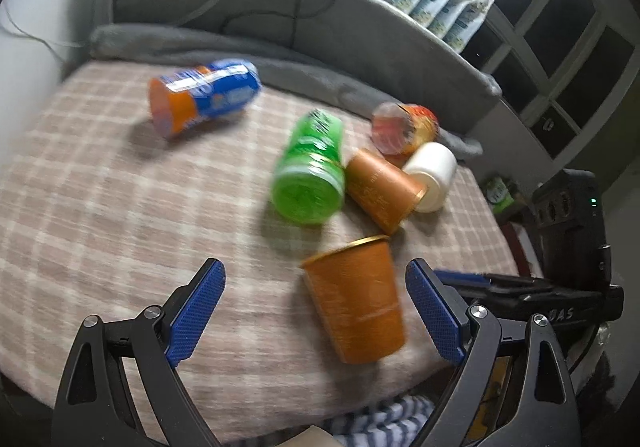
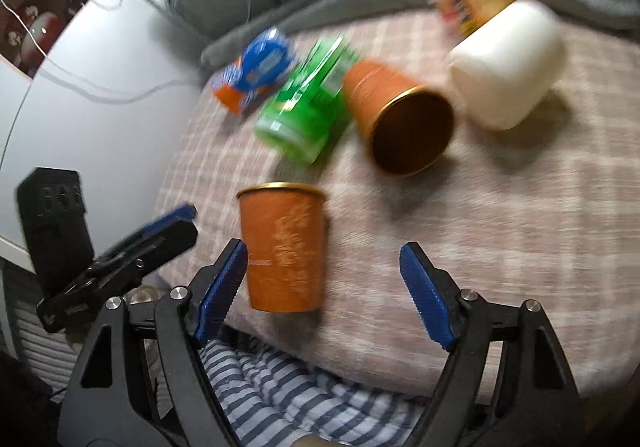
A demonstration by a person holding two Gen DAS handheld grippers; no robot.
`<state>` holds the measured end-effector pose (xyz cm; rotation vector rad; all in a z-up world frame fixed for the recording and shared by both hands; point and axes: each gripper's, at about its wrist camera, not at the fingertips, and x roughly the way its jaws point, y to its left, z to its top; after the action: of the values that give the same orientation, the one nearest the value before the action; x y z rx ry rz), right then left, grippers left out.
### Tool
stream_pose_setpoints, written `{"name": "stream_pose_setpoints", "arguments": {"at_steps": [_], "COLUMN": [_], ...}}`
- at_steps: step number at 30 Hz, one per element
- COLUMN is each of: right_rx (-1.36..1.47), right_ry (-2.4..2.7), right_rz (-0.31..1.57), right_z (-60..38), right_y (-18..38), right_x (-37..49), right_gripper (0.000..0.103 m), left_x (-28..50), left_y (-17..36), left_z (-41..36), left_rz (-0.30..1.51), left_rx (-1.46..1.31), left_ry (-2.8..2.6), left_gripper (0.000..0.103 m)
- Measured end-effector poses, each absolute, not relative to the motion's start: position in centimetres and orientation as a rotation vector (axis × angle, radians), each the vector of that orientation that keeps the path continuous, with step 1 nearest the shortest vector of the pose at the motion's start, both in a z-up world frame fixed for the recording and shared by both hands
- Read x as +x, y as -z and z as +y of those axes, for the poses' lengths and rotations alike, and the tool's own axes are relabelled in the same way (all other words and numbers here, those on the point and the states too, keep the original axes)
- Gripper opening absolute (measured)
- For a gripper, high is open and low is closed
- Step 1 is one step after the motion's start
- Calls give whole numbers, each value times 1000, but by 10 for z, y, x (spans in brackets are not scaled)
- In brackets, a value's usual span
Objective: Flip cup upright
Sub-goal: 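Close the left tool on the orange cup while the right tool releases it, then carry the orange cup in the left tool and turn it mouth-up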
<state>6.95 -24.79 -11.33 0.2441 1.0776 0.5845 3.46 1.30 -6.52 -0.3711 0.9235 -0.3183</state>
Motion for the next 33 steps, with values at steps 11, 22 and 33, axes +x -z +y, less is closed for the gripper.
{"name": "stream_pose_setpoints", "arguments": {"at_steps": [11, 22, 33], "right_rx": [196, 209, 232], "right_ry": [-369, -280, -264], "right_rz": [913, 883, 881], "right_z": [-313, -345, -348], "right_y": [101, 106, 107], "right_x": [31, 14, 16], "right_gripper": [81, 81, 81], "left_x": [52, 68, 73], "left_y": [92, 107, 110], "left_z": [0, -7, -12], "left_rz": [1052, 1083, 1093], "left_rx": [-532, -560, -542], "left_ry": [404, 404, 407], "left_gripper": [92, 90, 71]}}
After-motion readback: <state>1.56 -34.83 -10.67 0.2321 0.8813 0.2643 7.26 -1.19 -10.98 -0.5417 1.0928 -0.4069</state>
